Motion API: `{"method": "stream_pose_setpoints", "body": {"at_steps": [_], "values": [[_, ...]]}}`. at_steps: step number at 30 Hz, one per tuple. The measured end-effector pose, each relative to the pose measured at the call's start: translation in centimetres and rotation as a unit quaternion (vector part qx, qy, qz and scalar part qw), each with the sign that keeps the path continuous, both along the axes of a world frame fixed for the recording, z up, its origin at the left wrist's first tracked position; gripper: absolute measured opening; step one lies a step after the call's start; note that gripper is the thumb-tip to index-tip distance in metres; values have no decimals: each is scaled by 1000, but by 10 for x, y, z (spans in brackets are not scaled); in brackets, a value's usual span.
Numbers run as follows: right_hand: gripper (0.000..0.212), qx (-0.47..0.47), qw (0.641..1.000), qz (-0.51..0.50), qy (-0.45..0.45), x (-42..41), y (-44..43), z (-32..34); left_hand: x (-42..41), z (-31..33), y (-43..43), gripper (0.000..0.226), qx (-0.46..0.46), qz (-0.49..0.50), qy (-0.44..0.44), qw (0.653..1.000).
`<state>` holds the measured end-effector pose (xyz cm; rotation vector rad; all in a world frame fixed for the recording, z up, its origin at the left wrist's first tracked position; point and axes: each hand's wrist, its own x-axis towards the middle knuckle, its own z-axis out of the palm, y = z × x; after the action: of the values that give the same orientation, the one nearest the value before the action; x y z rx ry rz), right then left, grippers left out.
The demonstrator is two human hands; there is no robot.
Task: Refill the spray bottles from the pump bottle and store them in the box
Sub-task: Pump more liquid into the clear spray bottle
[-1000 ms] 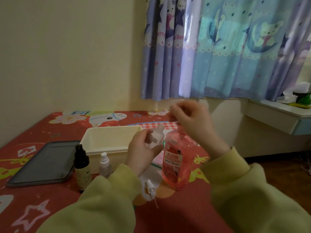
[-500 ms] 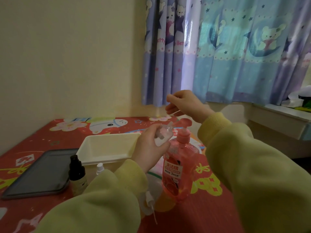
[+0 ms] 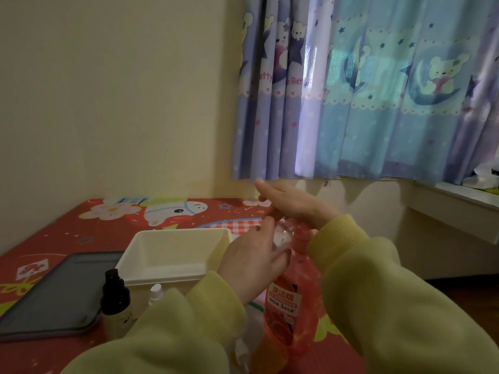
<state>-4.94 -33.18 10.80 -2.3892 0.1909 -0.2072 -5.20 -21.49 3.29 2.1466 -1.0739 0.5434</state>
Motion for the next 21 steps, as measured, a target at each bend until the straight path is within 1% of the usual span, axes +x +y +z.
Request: {"method": "stream_pose_setpoints", "body": {"at_steps": [5,7,9,11,13,15,18,21], "values": [[57,-5,999,-12,-52,3,-1,-12,2,-2,-1,44,42,5,24,999],[55,-8,998,-14,-55,1,2,-13,2,1,1,45,54,-1,35,998],[55,-24,999,-15,-42,-1,4,-9,1,6,4,42,61,-13,39,997],[56,-23,999,-11,-31,-2,4,0,1,15,6,39,60,-20,34,997],[56,-8,1000,-7,-30,-4,3,9,2,24,6,41,53,-20,21,998],[56,-8,999,-5,-43,-4,2,9,3,25,5,40,55,-20,19,998],[51,11,998,-5,-64,-3,-1,-2,1,13,1,33,46,-26,48,997],[50,10,998,-4,-67,-1,-3,-10,4,3,-3,33,54,-20,63,996]]}}
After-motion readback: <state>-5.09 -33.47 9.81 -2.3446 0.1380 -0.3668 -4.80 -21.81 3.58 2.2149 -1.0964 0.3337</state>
